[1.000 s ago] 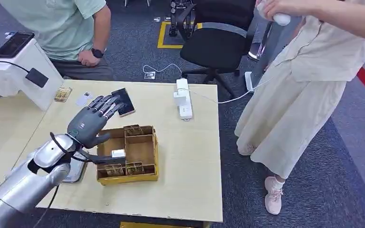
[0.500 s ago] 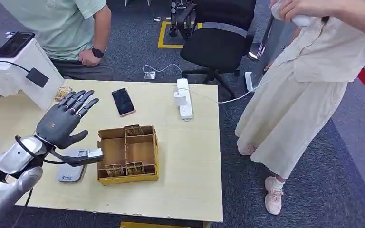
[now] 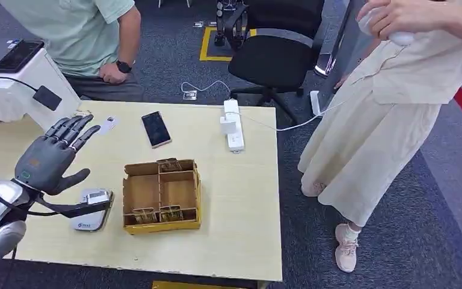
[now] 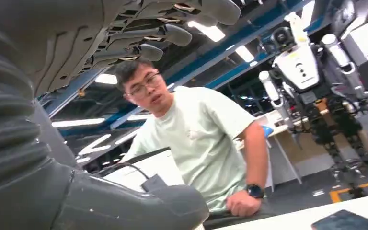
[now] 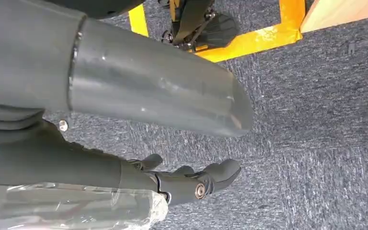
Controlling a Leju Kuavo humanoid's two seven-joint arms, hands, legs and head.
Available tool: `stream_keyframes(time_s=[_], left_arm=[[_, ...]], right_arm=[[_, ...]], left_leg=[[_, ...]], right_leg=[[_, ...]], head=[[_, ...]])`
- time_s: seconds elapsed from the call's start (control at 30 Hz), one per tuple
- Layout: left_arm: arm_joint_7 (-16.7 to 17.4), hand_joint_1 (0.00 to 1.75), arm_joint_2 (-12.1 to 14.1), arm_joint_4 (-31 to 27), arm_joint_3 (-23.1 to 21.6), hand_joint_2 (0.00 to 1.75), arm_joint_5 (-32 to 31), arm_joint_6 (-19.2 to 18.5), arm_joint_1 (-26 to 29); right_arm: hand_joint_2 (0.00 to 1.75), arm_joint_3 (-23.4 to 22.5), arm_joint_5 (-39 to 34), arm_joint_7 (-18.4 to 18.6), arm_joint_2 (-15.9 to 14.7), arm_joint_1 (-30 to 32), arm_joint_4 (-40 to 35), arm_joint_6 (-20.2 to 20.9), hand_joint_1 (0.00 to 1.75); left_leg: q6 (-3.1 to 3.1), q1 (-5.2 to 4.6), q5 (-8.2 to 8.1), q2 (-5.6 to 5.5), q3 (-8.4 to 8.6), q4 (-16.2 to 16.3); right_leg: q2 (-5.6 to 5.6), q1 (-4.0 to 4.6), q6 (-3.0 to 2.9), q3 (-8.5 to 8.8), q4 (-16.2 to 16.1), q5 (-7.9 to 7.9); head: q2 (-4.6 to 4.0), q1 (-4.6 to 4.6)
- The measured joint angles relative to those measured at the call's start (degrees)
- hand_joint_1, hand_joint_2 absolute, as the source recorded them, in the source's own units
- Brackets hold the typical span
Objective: Pass the card to the sensor for recognition and then transmit it.
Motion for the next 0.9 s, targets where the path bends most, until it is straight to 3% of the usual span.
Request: stream_keyframes(time_s=[0.9], left_arm=[[-2.51,0.0,0.46,-7.02,9.88,1.75,1.09,-2.32,13.93]], right_arm=[[0.0,-3.1,0.79,-1.53,0.0,-0.09,-0.96,0.17,0.0]], left_leg=[[-0.01,0.0,-0.01,0.0,-0.02,0.0]], right_leg=[[-0.01,0.0,-0.01,0.01,-0.01,-0.01]], head=[[0.0,0.02]])
